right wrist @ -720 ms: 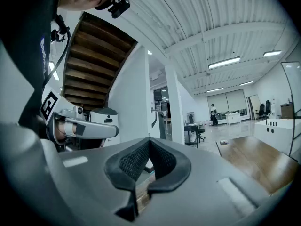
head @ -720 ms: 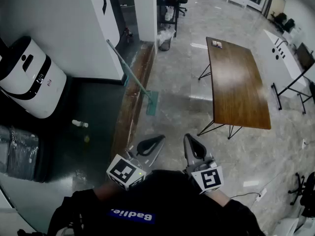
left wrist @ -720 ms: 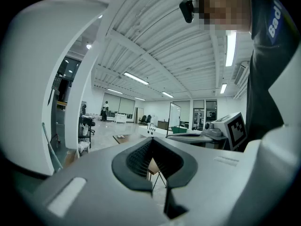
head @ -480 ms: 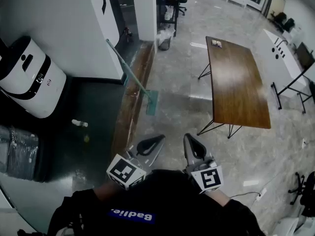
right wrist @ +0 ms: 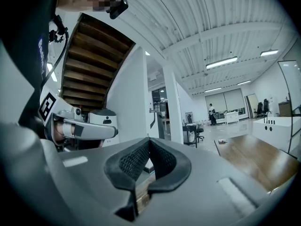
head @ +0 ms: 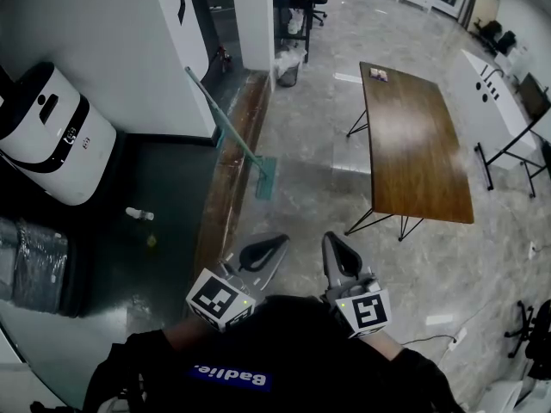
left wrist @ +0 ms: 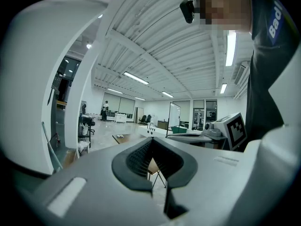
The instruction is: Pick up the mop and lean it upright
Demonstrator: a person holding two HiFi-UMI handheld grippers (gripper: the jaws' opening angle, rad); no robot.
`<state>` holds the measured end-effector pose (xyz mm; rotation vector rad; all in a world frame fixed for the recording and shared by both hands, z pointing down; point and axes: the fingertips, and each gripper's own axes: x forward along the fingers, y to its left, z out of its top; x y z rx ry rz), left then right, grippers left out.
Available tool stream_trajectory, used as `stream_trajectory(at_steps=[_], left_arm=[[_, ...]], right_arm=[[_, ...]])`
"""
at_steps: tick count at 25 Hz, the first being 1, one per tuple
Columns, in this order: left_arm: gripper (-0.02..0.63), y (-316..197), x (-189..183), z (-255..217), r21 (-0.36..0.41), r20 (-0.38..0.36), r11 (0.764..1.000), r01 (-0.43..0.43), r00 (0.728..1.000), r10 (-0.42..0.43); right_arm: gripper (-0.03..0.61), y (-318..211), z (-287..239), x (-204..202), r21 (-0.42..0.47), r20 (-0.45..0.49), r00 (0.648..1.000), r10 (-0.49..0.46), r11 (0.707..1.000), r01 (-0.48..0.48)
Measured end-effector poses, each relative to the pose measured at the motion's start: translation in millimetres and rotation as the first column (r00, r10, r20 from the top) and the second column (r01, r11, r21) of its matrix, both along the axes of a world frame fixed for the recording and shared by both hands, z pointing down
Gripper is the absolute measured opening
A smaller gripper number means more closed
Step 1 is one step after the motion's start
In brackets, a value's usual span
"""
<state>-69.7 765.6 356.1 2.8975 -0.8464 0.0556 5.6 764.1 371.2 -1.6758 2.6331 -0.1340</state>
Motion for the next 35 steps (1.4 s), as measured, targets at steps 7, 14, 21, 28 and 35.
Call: stream_trajectory(at_steps=[7, 14, 21, 28, 35], left_arm=[[0.02, 4, 4, -7, -0.006, -0.004, 1.0, 0.012, 1.0, -0.012], [0.02, 6, 9, -4, 0.005, 0.009, 1.0, 0.021, 1.0, -0.021], [0.02, 8, 12, -2, 0.014, 0.017, 0.999, 0.039, 0.999, -0.039], [0.02, 12, 23, -2, 0.0, 0.012, 0.999, 0.048, 0.999, -0.048], [0.02, 13, 37, 1, -0.003, 0.022, 0.998, 0.064, 0.998, -0.064]], right_arm=[[0.005, 2, -3, 2, 0.015, 0.017, 1.0, -0.01, 1.0, 0.01], [0.005, 3, -4, 6, 0.016, 0.011, 1.0, -0.024, 1.0, 0.023], [0.006, 5, -5, 11, 0.018, 0.005, 0.999, -0.032, 0.999, 0.032], [0.006, 10, -4, 19, 0.019, 0.003, 0.998, -0.055, 0.998, 0.055], [0.006, 11, -1, 33, 0.007, -0.004, 0.997, -0.073, 0.997, 0.073]])
